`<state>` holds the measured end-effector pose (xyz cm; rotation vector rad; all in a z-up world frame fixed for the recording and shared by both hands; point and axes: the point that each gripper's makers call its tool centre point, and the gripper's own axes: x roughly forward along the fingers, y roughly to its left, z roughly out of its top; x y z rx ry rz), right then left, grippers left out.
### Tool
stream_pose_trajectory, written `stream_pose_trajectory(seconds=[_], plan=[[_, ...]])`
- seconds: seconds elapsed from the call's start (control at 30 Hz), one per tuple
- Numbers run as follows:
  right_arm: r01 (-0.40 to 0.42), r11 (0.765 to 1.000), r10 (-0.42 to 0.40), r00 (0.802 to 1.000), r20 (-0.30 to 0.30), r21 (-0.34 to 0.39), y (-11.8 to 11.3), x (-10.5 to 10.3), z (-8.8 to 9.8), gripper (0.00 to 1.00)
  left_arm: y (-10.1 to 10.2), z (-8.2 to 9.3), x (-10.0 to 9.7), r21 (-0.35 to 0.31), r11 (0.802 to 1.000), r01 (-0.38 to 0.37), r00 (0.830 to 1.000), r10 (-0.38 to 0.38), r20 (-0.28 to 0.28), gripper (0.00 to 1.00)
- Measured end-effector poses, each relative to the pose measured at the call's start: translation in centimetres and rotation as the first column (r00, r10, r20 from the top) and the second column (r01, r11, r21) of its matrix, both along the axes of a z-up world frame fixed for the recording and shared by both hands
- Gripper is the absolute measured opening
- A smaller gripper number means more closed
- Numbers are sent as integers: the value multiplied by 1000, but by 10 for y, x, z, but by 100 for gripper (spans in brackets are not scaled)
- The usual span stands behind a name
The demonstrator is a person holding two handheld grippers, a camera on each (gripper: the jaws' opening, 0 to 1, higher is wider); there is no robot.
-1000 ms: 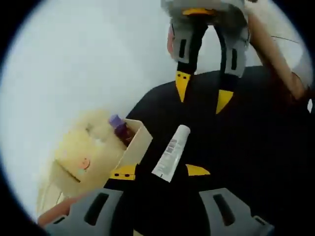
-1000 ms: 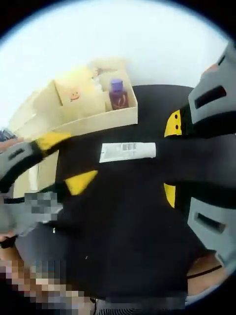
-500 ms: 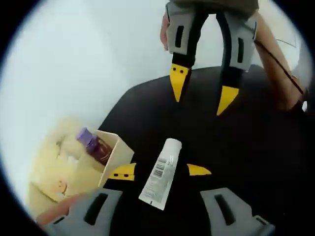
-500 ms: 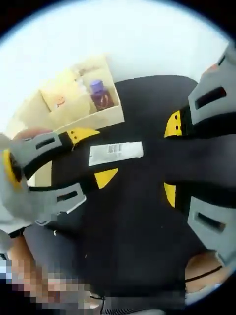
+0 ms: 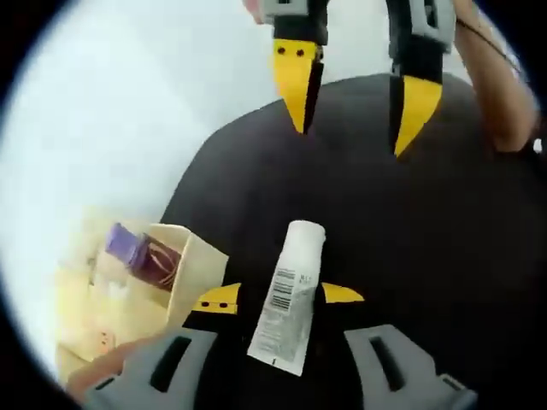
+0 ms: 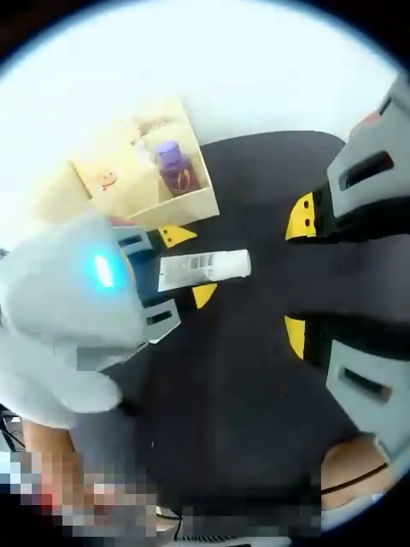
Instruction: Open the drawer, pick up the cosmetic bottles from the table one by one, place them into the drawer, release the gripper, close the drawer, and move the gripper away
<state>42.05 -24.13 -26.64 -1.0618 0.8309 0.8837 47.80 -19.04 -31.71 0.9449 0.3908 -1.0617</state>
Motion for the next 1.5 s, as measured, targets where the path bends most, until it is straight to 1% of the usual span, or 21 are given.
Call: stream_pose_trajectory(seconds=[0.07, 0.17, 0.3, 0.37, 0.5, 0.53, 0.57, 0.6, 0.67, 0.77, 0.8, 0.87, 0.9, 1.03, 1.1, 1.13, 1.17, 1.3, 1.4, 1.47, 1.5], plan=[[-4, 1000, 4, 1000, 0, 0, 0, 1, 0, 28, 0, 2, 3, 10, 1000, -1, 999, 0, 46, 29], [-4, 1000, 4, 1000, 1, 3, 0, 1, 0, 28, -1, 1, 5, 24, 1000, -4, 996, 1, 92, 26], [-6, 1000, 6, 1000, 1, 6, -1, 3, 2, 28, 4, 1, 13, 50, 998, -38, 991, 32, 127, 25], [-6, 1000, 6, 1000, 2, 6, -1, 4, 2, 28, 5, -1, 13, 58, 998, -36, 992, 29, 121, 23], [-8, 1000, 8, 1000, 2, 4, -1, 2, 1, 27, 6, -2, 15, 40, 998, -42, 994, 38, 99, 23], [-9, 1000, 9, 1000, 2, 4, -1, 2, 1, 27, 6, -2, 14, 38, 999, -38, 995, 35, 95, 21], [-10, 1000, 10, 1000, 3, 5, 0, 2, 1, 27, 5, -6, 11, 37, 999, -28, 997, 25, 72, 18], [-11, 1000, 11, 1000, 4, 7, 0, 2, 1, 27, 5, -4, 13, 36, 999, -27, 996, 24, 87, 17], [-9, 1000, 9, 1000, 5, 8, -1, 1, 1, 27, 6, -2, 13, 27, 999, -32, 997, 30, 74, 16], [-6, 1000, 6, 1000, 8, 7, -2, 0, 0, 27, 7, 9, 15, -10, 998, -60, 995, 60, 76, 9], [-5, 1000, 5, 1000, 12, 9, -3, 1, 0, 27, 9, 10, 15, -19, 997, -75, 995, 76, 60, 7], [2, 1000, -2, 1000, 22, 13, -3, 5, 1, 26, 12, 16, 17, -41, 996, -83, 994, 86, 74, 0], [4, 1000, -4, 1000, 23, 12, -3, 5, 1, 26, 16, 23, 26, -33, 994, -108, 987, 111, 116, 0], [1, 1000, -1, 1000, 21, 11, -3, 2, 0, 26, 26, 16, 30, 6, 993, -118, 986, 116, 123, 0], [0, 1000, 0, 1000, 25, 15, -3, 3, 1, 26, 29, 11, 27, 10, 992, -122, 986, 120, 115, 0], [1, 1000, -1, 1000, 25, 15, -4, 4, 2, 26, 32, 9, 25, 36, 992, -121, 985, 115, 132, 0], [0, 1000, 0, 1000, 26, 13, -4, 5, 2, 26, 33, 8, 26, 34, 992, -125, 983, 119, 140, 7], [-6, 1000, 6, 1000, 26, 7, -3, 8, 3, 26, 41, 2, 18, 45, 990, -136, 984, 129, 126, 18], [-12, 1000, 12, 999, 31, 10, -1, 11, 7, 26, 44, 6, 23, 42, 987, -153, 971, 142, 193, 21], [-21, 1000, 20, 999, 31, 15, 0, 10, 8, 26, 45, 7, 29, 70, 985, -159, 954, 135, 267, 21], [-23, 1000, 22, 999, 32, 17, 0, 9, 8, 26, 44, 6, 29, 77, 984, -160, 951, 133, 279, 21]])
